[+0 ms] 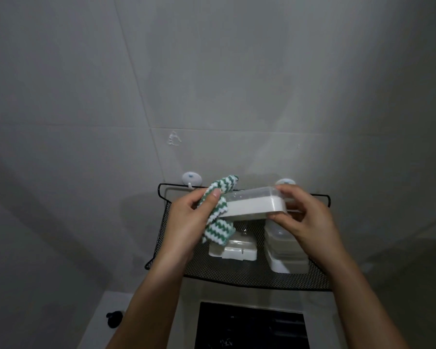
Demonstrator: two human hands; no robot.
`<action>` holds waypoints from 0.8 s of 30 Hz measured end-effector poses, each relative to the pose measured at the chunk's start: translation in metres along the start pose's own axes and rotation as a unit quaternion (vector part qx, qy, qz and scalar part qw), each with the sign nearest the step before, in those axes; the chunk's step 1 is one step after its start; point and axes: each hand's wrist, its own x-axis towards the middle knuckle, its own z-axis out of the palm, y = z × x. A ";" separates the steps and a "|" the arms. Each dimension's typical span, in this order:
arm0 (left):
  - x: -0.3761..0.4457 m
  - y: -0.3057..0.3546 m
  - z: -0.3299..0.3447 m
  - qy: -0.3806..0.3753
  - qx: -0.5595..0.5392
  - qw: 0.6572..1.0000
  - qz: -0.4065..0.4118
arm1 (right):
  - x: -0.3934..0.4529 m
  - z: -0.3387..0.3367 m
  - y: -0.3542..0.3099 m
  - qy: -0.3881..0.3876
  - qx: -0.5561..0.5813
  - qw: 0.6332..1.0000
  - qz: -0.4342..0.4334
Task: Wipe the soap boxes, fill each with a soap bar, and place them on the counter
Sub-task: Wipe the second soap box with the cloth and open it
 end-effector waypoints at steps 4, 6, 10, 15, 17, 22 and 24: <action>0.001 -0.003 -0.004 0.003 -0.024 0.999 -0.022 | 0.000 -0.002 -0.001 -0.003 0.020 0.999 0.040; -0.002 -0.004 -0.005 0.010 -0.012 1.000 -0.005 | 0.000 0.000 -0.002 0.001 0.047 0.996 0.074; -0.011 -0.001 -0.002 0.085 0.071 0.992 0.060 | -0.001 0.005 -0.007 0.031 0.106 0.986 0.125; -0.024 0.005 0.013 0.097 0.245 0.955 0.137 | 0.000 0.010 -0.014 0.044 0.148 0.973 0.171; -0.026 0.005 0.017 0.104 0.304 0.932 0.168 | -0.001 0.011 -0.017 0.039 0.161 0.969 0.181; -0.026 0.006 0.024 0.094 0.366 0.908 0.180 | -0.004 0.013 -0.023 0.049 0.190 0.962 0.191; -0.027 0.008 0.028 0.090 0.351 0.916 0.170 | -0.005 0.014 -0.025 0.043 0.181 0.965 0.185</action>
